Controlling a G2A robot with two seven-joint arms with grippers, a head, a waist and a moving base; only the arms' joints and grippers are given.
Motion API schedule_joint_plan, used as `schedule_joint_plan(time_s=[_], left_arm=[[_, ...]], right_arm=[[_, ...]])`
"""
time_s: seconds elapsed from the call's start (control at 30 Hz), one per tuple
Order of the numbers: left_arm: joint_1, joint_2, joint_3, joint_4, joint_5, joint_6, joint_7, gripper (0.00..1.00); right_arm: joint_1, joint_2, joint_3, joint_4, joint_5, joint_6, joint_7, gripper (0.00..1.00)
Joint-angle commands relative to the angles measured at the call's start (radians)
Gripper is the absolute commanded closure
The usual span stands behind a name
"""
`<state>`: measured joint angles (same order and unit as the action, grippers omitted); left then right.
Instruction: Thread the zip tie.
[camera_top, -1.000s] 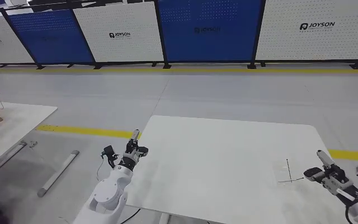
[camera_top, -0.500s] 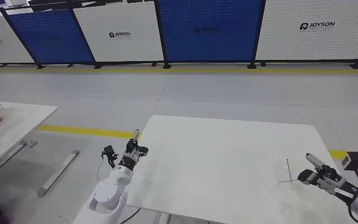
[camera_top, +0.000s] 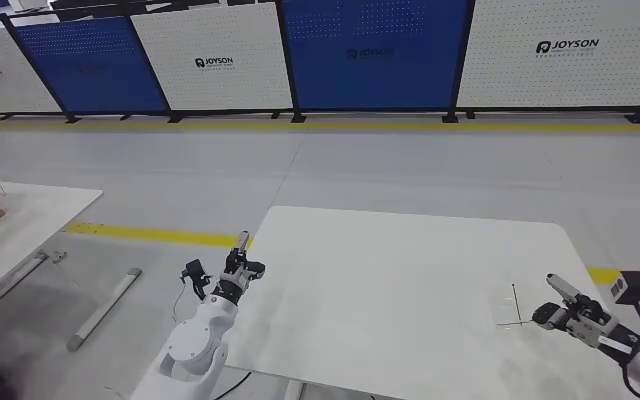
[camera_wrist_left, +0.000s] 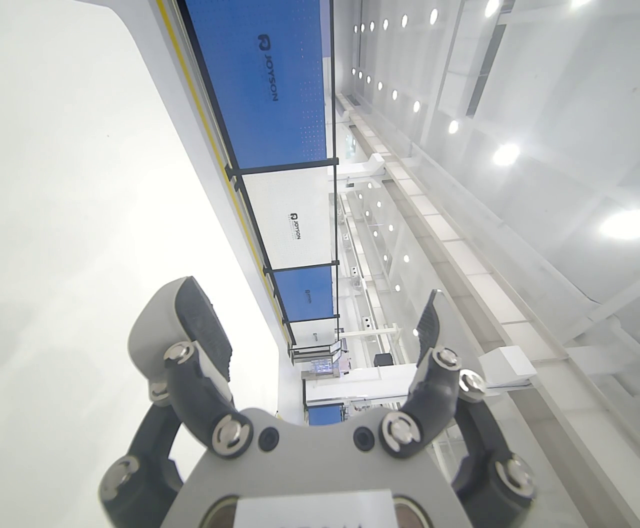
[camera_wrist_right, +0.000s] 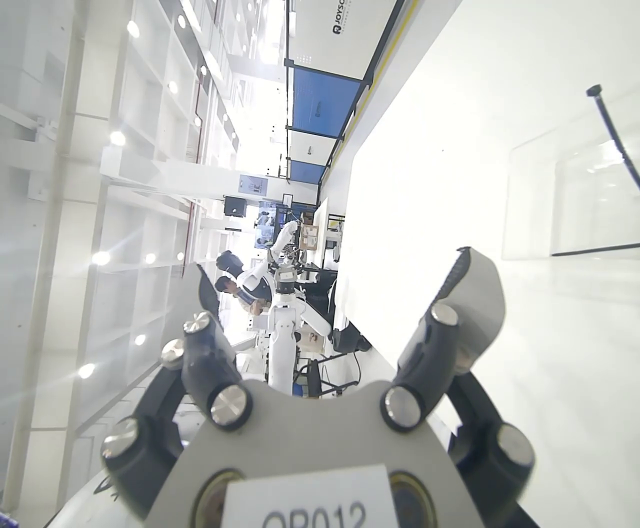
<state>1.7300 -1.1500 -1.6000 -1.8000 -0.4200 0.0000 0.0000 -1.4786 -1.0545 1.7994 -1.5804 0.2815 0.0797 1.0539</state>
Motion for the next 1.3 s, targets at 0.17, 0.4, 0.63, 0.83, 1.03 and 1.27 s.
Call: schedule_joint_plan(time_s=[0.17, 0.4, 0.63, 0.83, 1.03, 1.27], left_arm=[[0.0, 0.0, 0.0, 0.0, 0.0, 0.0, 0.0, 0.0], [0.0, 0.0, 0.0, 0.0, 0.0, 0.0, 0.0, 0.0], [0.0, 0.0, 0.0, 0.0, 0.0, 0.0, 0.0, 0.0], [0.0, 0.0, 0.0, 0.0, 0.0, 0.0, 0.0, 0.0], [0.0, 0.0, 0.0, 0.0, 0.0, 0.0, 0.0, 0.0], [0.0, 0.0, 0.0, 0.0, 0.0, 0.0, 0.0, 0.0]], right_arm=[[0.005, 0.001, 0.004, 0.009, 0.043, -0.004, 0.047, 0.0], [0.115, 0.038, 0.06, 0.149, 0.009, -0.004, 0.266, 0.0], [0.241, 0.074, -0.038, 0.272, -0.097, 0.036, 0.336, 0.0], [0.241, 0.074, -0.038, 0.272, -0.097, 0.036, 0.336, 0.0], [0.239, 0.074, -0.043, 0.266, -0.111, 0.032, 0.336, 0.0], [0.246, 0.101, -0.032, 0.219, -0.18, 0.062, 0.336, 0.0]])
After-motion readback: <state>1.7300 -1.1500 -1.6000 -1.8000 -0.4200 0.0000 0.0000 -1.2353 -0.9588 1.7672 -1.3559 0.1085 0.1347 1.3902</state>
